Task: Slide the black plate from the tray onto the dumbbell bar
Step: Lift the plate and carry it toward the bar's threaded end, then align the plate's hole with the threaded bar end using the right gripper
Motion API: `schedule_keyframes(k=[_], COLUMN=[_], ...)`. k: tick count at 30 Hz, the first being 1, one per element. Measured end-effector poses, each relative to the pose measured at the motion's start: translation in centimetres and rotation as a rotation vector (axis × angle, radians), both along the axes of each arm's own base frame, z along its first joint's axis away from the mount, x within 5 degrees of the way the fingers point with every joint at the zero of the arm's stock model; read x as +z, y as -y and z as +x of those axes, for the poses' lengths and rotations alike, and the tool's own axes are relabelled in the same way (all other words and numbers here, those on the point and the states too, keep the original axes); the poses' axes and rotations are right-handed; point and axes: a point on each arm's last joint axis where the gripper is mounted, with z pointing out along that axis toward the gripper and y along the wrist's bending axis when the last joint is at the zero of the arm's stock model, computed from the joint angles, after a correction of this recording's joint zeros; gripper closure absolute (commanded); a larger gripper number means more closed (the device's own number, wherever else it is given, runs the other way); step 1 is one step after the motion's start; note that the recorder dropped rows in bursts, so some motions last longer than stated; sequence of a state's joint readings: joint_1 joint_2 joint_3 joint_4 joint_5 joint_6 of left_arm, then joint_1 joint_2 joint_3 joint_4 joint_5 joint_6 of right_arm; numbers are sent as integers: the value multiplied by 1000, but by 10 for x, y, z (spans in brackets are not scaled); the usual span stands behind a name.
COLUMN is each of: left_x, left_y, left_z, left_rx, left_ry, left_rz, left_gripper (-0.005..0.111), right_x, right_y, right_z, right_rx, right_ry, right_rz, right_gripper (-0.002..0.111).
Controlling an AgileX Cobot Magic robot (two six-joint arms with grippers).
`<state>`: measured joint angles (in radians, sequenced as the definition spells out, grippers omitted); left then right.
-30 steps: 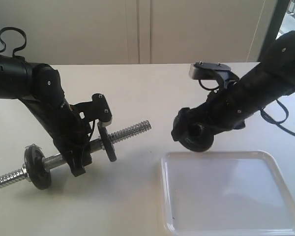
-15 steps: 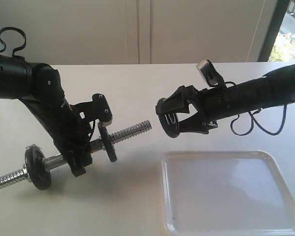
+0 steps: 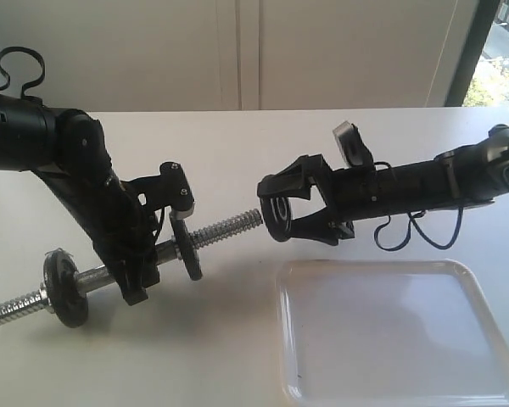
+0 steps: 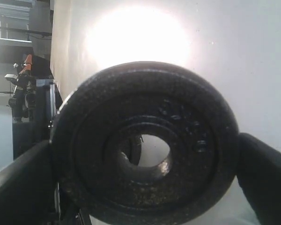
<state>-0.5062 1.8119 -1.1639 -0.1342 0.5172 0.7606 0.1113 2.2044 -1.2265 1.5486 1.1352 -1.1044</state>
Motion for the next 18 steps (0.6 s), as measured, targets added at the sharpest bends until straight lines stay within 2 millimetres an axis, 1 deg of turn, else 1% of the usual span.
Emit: schedule_keyframes(k=[7,18], left_x=[0,0], left_y=[0,0], left_z=[0,0], left_rx=[0,0], left_ry=[-1,-1], left_rz=[0,0], left_gripper=[107,107], right_x=[3,4], right_y=[-11,-15], right_z=[-1,-2], right_rx=[1,5], right_ry=[-6,-6], right_rz=[47,52], right_gripper=[108,108])
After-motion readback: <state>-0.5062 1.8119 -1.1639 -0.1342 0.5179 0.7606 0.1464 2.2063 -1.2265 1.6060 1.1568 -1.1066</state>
